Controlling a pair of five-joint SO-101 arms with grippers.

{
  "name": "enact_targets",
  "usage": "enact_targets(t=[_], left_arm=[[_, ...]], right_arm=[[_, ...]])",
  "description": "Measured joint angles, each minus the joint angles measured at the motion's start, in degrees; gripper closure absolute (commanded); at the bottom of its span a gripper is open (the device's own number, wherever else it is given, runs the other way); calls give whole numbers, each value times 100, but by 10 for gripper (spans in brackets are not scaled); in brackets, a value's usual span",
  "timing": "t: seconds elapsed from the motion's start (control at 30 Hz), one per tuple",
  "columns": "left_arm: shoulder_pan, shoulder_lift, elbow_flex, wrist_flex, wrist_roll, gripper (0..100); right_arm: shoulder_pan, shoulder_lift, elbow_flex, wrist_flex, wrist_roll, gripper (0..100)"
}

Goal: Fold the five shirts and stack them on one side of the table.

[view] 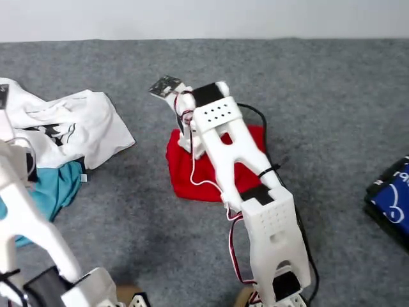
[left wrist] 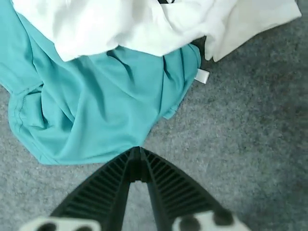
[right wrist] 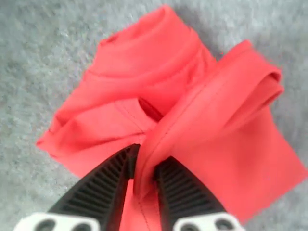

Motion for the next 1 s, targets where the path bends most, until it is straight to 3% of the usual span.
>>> enact_targets(t=[0.27,0.57,0.9,1.0], left_arm=[[0,-563,668,0,0,997],[0,-1029,1099,0,0,997],[0,-1547,1398,0,0,997],[0,-1697,1398,0,0,997]], right_arm=[[-308,0,0,-360,0,973],[-492,0,-334,-352,9,651],[-686,0,-1758,422,18,652],[-448,0,-1855,695,26,740]])
